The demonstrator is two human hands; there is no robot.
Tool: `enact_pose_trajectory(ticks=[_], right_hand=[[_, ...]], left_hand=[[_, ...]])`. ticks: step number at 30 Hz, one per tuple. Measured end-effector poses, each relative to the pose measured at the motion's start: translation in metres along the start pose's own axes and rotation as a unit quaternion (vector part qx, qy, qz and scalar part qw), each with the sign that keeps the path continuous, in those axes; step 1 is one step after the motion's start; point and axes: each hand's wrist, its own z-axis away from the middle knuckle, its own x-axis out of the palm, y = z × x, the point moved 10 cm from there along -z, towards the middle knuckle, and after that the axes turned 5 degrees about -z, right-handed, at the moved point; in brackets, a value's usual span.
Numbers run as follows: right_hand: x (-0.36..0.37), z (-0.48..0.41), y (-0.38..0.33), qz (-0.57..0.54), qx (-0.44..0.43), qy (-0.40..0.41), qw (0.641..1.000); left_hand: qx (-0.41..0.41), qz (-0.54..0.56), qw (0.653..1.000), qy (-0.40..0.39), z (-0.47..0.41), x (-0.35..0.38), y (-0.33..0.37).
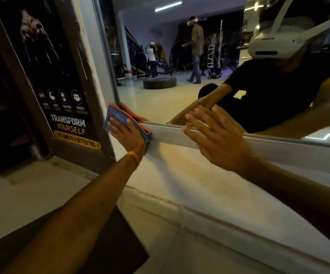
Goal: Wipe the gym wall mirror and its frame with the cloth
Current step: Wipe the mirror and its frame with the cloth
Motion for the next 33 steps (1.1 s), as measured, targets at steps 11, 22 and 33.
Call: enact_pose_trajectory(ticks=[11,22,33], right_hand=[[0.008,-0.046,-0.026,0.003,0.004,-0.022,1.000],[0.004,-0.057,-0.032,0.034,-0.010,-0.008,0.999],[0.003,-0.165,-0.022,0.047,0.058,-0.039,0.996]], left_hand=[[0.109,-0.007,0.993,-0.034,0.032,0.015,0.016],[0.244,-0.086,0.966,-0.019,-0.004,0.001,-0.008],[0.426,-0.122,0.896,0.007,-0.102,-0.038,0.100]])
